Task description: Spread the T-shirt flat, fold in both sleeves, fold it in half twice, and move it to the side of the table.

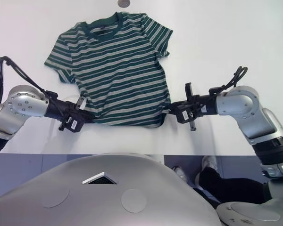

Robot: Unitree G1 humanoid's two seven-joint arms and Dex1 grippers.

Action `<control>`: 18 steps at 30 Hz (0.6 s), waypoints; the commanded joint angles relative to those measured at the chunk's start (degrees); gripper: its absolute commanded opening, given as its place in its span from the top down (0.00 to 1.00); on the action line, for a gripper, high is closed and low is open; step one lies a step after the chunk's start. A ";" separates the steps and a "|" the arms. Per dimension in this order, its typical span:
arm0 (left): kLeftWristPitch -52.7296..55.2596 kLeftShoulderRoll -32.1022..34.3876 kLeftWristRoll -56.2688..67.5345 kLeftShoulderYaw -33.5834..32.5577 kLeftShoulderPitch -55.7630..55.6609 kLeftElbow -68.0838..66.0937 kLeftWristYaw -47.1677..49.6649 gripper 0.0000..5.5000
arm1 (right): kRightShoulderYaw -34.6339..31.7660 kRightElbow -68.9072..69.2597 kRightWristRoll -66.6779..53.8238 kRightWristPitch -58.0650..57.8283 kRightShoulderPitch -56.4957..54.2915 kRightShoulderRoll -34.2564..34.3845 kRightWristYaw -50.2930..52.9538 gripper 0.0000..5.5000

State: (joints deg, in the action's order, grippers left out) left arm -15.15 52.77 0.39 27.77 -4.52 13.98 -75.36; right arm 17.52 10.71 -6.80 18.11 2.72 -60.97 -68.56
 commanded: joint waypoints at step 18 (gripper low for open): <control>23.77 -16.07 -6.09 -5.76 -27.35 -31.72 21.28 0.84 | 4.22 -37.41 10.40 -28.86 -34.94 36.42 21.01 1.00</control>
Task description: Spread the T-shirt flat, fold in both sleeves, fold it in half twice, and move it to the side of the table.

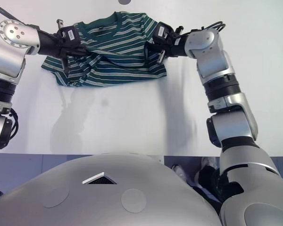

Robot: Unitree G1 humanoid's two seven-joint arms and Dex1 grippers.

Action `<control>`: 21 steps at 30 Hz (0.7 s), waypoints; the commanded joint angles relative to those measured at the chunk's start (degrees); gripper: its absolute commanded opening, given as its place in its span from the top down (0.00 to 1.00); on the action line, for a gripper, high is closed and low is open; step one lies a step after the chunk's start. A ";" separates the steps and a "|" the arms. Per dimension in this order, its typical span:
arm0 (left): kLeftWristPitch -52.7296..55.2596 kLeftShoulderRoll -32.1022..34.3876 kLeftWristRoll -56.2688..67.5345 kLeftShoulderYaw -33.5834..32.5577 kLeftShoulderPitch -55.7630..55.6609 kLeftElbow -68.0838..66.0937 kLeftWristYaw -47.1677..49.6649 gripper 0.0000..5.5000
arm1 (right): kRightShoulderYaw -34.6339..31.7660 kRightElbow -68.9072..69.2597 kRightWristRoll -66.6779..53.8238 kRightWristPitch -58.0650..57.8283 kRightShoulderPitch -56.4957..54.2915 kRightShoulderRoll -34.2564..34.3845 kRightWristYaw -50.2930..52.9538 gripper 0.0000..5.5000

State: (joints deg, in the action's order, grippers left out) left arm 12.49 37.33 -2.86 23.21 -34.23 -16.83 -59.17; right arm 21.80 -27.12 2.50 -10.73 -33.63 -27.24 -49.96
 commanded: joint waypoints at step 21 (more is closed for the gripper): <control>-53.29 5.09 -22.64 1.14 5.91 -4.47 15.32 0.74 | -3.27 3.98 2.95 -1.61 7.30 3.42 6.82 1.00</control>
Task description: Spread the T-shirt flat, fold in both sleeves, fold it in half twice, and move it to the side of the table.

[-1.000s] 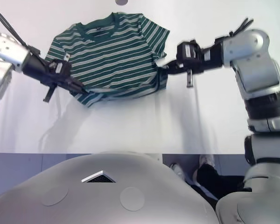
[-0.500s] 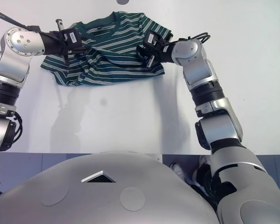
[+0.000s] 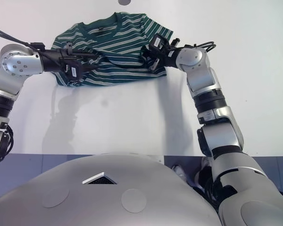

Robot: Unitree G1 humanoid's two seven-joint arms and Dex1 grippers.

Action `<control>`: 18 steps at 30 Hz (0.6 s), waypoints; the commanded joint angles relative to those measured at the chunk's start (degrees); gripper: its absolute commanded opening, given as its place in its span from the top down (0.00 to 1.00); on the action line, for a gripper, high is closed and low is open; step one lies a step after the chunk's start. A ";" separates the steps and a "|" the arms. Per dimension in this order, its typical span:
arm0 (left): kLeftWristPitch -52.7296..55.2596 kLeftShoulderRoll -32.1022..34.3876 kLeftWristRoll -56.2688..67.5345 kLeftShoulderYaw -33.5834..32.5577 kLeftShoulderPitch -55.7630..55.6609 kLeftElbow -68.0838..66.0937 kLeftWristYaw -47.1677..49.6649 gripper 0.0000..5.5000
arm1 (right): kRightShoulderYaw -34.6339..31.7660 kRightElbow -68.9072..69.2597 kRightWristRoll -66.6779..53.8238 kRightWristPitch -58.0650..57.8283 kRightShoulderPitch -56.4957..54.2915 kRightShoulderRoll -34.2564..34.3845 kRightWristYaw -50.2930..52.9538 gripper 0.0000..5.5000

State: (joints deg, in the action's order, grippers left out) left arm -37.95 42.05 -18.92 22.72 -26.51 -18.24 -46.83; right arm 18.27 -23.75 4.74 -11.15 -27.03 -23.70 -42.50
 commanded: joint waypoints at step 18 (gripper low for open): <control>-2.09 0.97 -13.39 3.84 -5.03 -7.18 2.57 0.74 | 0.53 1.84 0.75 -1.59 1.34 1.48 0.38 1.00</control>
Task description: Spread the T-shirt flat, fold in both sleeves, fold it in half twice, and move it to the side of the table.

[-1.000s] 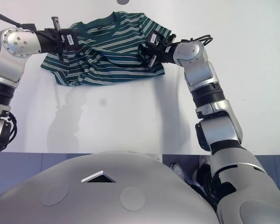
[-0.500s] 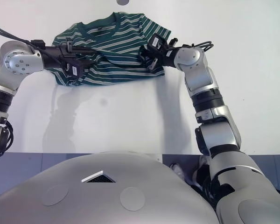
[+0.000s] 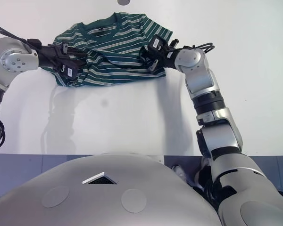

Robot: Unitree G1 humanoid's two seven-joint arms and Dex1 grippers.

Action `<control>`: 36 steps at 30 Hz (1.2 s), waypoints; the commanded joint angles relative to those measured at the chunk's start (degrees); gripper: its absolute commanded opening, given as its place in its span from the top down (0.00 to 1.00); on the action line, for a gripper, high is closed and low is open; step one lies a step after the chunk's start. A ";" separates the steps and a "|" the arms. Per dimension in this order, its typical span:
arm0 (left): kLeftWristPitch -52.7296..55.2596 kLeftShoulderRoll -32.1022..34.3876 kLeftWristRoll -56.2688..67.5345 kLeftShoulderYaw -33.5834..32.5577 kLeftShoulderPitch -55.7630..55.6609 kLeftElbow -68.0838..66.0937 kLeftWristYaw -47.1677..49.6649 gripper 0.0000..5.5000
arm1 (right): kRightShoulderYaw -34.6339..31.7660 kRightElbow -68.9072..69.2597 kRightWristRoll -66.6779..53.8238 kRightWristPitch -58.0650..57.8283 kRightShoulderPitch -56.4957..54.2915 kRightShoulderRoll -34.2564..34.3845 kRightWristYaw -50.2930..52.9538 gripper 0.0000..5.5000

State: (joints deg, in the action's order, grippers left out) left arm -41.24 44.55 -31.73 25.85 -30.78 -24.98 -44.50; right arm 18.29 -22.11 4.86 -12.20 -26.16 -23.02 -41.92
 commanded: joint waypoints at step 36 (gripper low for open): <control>65.22 20.83 65.64 -13.05 36.79 54.73 -42.20 1.00 | -18.13 49.36 -25.20 -7.76 39.81 -36.17 -36.51 1.00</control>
State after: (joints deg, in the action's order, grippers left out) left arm 23.70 62.84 34.25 13.01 1.90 27.51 -86.44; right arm 0.66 24.64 -20.50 -21.69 9.73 -57.00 -77.55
